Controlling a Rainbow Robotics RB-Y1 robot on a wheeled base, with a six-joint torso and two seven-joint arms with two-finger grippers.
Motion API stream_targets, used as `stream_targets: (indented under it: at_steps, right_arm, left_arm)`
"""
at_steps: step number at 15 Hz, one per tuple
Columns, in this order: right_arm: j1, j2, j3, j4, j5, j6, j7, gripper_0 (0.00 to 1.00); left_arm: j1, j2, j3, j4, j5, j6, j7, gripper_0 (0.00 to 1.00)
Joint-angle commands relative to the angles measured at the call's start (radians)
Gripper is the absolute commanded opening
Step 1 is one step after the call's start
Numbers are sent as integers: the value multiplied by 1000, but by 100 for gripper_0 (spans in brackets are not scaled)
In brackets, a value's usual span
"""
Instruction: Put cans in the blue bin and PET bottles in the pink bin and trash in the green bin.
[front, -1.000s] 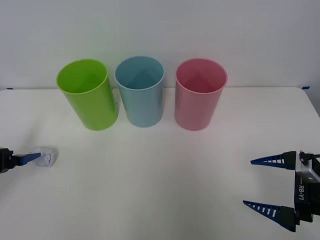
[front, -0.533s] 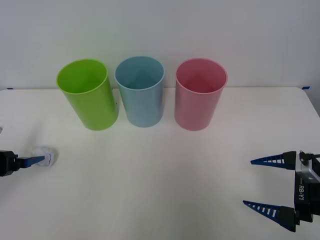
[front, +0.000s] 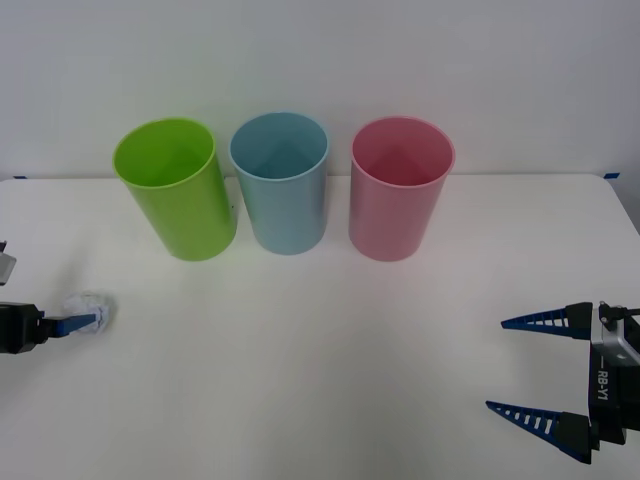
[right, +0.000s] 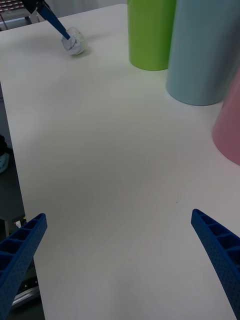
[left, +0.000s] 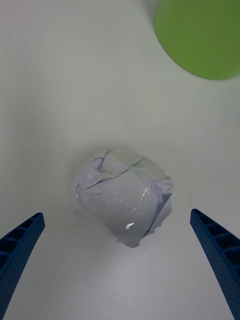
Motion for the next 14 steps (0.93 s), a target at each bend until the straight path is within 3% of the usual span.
stream_targets:
  at_steps: [1, 3, 8, 14]
  right_arm:
    - [0, 0, 0, 0, 0, 0, 0, 100]
    - [0, 0, 0, 0, 0, 0, 0, 100]
    - [0, 0, 0, 0, 0, 0, 0, 100]
    - [0, 0, 0, 0, 0, 0, 0, 100]
  left_arm:
    - [-26, -47, -1, 52, -31, -12, 2, 100]
    - [-47, -58, -21, 67, -29, -12, 4, 100]
    - [-207, -58, -221, 141, 72, -10, 1, 100]
    - [-215, -81, -224, 153, 65, -10, 2, 100]
